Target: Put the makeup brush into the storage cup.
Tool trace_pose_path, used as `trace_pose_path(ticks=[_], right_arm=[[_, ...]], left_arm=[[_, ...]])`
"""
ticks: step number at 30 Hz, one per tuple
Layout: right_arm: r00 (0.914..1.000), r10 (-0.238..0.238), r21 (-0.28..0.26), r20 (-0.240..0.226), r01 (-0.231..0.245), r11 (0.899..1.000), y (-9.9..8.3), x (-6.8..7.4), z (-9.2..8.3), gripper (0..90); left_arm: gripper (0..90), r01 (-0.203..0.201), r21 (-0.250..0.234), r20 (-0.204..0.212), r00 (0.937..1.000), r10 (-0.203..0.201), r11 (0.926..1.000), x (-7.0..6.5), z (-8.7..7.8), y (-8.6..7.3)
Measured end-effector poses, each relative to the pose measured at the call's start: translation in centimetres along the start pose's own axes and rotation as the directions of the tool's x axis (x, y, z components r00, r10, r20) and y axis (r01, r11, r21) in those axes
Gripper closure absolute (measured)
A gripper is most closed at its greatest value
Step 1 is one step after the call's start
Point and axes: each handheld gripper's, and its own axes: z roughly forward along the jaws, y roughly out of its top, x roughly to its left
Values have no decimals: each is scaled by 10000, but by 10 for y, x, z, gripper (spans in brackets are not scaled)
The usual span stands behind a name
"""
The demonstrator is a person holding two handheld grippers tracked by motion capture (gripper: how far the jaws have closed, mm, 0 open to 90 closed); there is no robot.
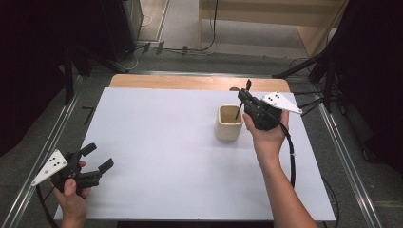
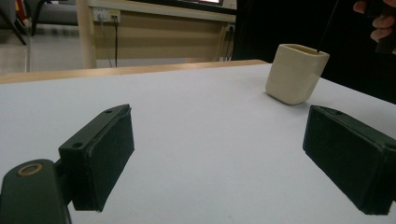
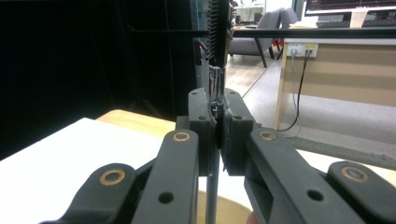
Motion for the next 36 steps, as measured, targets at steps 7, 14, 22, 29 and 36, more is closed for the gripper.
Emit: trace_pose_path(ticks=[7, 14, 22, 29, 36], right_arm=[[10000, 3, 209, 45, -4, 9998, -12, -2, 4, 865], [9999, -59, 535, 106, 53, 9986, -24, -4, 10, 865], [9998, 15, 974, 218, -36, 9952, -41, -6, 15, 861], [9996, 23, 1396, 289, -63, 9902, -53, -8, 17, 860], [9998, 199, 1417, 69, -207, 9897, -50, -6, 14, 423]], left_arm=[[95, -21, 14, 19, 10000, 21, 10000, 0, 1, 0], [95, -36, 41, 13, 10000, 36, 10000, 0, 1, 0], [95, -10, 41, 1, 10000, 10, 10000, 0, 1, 0], [95, -7, 56, 15, 10000, 7, 10000, 0, 2, 0], [95, -12, 49, 5, 10000, 12, 10000, 0, 1, 0]])
